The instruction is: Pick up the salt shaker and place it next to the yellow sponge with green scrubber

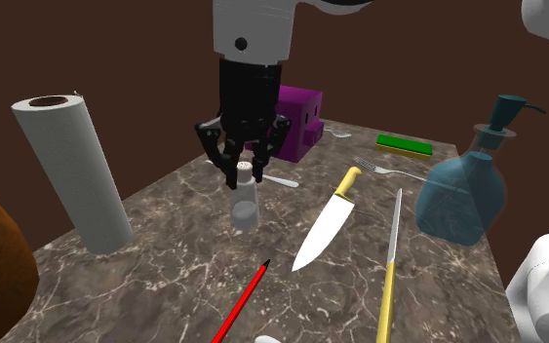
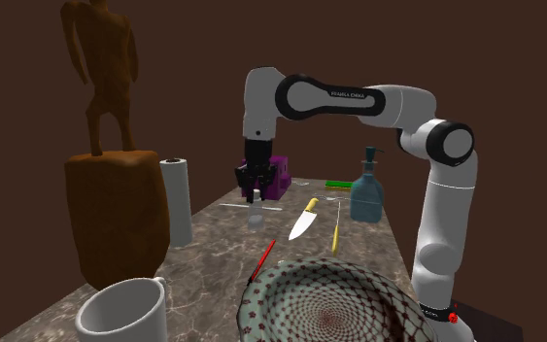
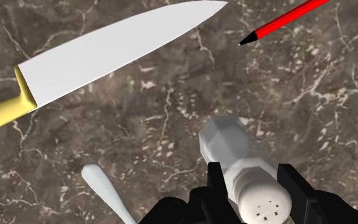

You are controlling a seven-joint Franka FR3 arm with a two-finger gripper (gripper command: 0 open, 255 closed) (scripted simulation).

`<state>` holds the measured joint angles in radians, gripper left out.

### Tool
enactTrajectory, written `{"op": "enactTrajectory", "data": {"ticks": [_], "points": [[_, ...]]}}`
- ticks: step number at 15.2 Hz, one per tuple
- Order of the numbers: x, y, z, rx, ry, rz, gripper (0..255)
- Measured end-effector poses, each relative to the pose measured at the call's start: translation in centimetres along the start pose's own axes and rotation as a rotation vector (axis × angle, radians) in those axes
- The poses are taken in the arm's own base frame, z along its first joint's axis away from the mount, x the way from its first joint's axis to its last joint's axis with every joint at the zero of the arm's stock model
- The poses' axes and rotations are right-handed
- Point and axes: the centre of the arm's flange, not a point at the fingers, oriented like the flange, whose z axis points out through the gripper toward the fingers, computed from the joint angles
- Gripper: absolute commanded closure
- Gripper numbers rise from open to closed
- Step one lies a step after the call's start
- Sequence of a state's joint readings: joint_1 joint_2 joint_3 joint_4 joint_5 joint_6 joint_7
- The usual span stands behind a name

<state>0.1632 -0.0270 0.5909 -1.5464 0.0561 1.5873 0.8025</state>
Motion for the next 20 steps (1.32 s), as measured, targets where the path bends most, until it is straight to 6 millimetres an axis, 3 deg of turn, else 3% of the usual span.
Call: {"op": "enactTrajectory", "data": {"ticks": [17,20], "points": [[0.0,-0.6,-8.7,0.000,0.000,-0.001,255],[-0.1,2.0,-9.8,-0.001,0.000,0.001,255]]}}
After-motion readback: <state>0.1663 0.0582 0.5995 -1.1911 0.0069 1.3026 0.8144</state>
